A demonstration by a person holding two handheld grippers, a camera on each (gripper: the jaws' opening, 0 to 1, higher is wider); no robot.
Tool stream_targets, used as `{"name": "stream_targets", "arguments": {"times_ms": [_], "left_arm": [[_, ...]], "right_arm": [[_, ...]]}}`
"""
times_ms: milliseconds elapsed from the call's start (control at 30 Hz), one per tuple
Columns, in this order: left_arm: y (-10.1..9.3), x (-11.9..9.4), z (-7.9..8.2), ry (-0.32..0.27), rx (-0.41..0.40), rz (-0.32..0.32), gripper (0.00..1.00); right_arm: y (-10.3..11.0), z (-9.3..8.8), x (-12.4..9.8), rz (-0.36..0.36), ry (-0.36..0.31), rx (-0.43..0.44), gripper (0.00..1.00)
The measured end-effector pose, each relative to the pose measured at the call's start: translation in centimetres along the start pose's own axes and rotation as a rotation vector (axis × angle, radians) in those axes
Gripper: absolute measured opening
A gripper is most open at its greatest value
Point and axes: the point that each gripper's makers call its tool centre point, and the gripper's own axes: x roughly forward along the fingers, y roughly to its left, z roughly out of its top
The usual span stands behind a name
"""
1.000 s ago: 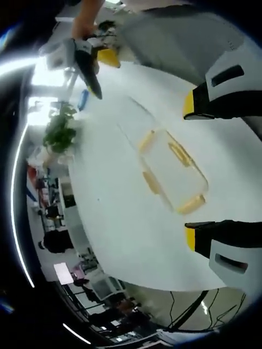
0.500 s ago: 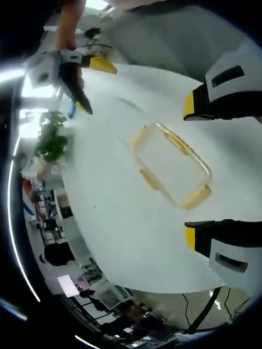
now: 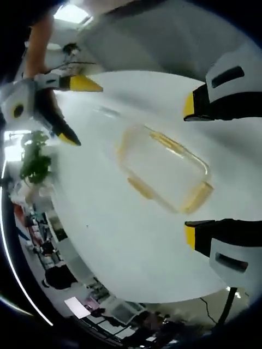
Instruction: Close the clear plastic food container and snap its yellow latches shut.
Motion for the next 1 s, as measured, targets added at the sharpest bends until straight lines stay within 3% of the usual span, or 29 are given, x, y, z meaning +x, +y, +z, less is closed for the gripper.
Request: {"name": "stream_targets", "arguments": {"times_ms": [300, 467, 800, 1000], "left_arm": [[0.7, 1.2, -0.5, 0.045, 0.086, -0.052, 0.72], [1.3, 1.9, -0.7, 0.056, 0.093, -0.070, 0.72], [2.7, 3.2, -1.2, 0.076, 0.103, -0.098, 0.71], [2.5, 3.7, -1.9, 0.105, 0.136, -0.143, 0.71]], "right_arm": [[-0.1, -1.4, 3.0, 0.067, 0.153, -0.149, 0.73], [-0.7, -2.1, 4.3, 0.071, 0.227, -0.234, 0.73], [-2.2, -2.7, 5.9, 0.070, 0.311, -0.278, 0.72], [-2.3, -4.1, 6.5, 0.100, 0.377, -0.279, 0.71]]}}
